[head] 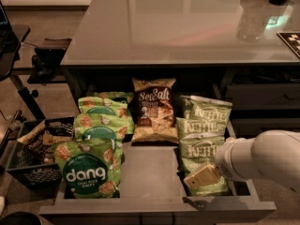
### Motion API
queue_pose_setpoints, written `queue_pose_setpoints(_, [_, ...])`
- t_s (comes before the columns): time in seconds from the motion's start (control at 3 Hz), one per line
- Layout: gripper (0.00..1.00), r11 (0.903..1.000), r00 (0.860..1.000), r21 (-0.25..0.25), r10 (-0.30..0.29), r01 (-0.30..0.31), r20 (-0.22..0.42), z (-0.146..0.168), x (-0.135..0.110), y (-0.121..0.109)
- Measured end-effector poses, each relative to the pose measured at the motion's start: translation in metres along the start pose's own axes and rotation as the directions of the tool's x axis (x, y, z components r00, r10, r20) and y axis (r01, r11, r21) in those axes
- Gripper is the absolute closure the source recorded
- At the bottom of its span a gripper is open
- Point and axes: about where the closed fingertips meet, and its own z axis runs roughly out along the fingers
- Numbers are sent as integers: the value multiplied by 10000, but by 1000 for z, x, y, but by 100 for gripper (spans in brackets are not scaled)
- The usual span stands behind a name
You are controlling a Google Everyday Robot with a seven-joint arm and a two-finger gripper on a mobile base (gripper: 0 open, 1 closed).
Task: Pick green jalapeno chip bag from top drawer and place on counter
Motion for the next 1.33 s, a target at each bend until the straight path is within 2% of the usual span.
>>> queue_pose_setpoints(0.33, [0,9997,9997,87,218,-218,72,13,12,0])
queue_pose_setpoints(1.0, [0,9946,9972,748,697,-715,260,38,27,-7])
queue_pose_setpoints(1.33, [0,9881,9913,797,1312,-1314,79,66,41,-6])
